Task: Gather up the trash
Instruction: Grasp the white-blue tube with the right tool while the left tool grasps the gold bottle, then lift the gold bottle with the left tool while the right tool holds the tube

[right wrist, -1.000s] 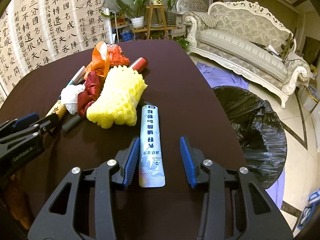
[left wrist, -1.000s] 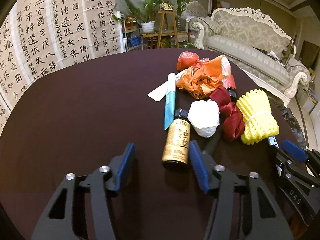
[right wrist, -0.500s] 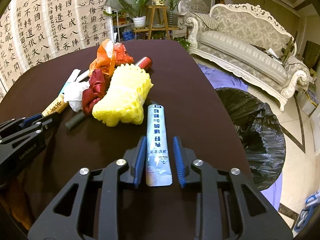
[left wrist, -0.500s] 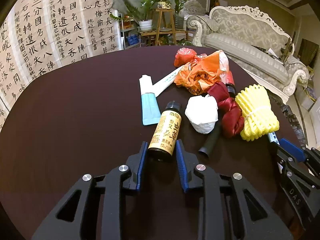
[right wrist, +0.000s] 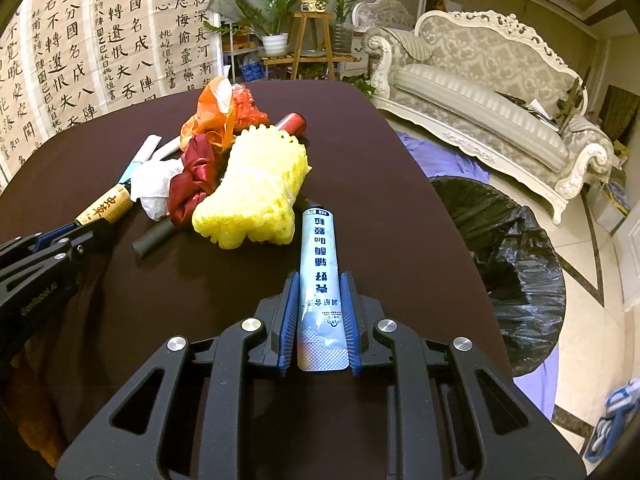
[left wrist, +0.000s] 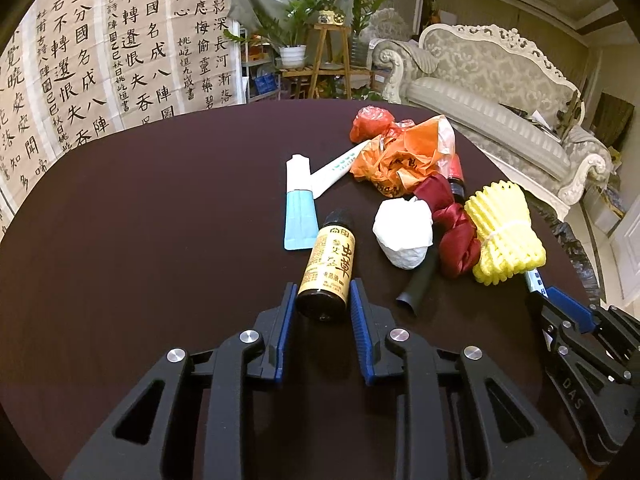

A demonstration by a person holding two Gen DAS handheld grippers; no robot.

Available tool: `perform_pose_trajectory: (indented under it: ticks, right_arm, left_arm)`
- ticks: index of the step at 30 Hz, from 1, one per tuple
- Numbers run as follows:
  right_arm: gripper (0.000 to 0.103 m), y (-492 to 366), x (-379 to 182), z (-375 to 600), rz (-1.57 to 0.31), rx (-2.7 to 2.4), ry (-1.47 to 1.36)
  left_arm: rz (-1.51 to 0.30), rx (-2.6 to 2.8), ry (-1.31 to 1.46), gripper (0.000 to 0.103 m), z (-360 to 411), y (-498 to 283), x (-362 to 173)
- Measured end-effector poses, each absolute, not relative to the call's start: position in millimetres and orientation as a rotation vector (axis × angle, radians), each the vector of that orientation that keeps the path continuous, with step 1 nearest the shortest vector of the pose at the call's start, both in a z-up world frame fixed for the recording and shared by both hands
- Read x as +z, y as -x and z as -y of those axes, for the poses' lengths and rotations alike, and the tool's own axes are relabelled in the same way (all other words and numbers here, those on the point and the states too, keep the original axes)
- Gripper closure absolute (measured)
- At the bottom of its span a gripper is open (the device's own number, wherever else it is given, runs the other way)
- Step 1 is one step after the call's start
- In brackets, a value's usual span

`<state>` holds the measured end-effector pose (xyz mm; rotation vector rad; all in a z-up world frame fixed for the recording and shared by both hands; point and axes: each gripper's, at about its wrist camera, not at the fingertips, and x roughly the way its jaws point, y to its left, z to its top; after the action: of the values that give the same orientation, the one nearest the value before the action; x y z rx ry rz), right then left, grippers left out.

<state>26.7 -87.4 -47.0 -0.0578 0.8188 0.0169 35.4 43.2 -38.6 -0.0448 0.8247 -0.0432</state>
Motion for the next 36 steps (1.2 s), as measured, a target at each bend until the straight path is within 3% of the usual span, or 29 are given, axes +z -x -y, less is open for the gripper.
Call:
perform_pose_trajectory:
  ticks: [36]
  right_arm:
    - [0.083,-4,-32,137,-0.747,-0.053,-0.034]
  left_arm:
    - [-0.692,-0.074,0.064,0.078,-27,2,-13]
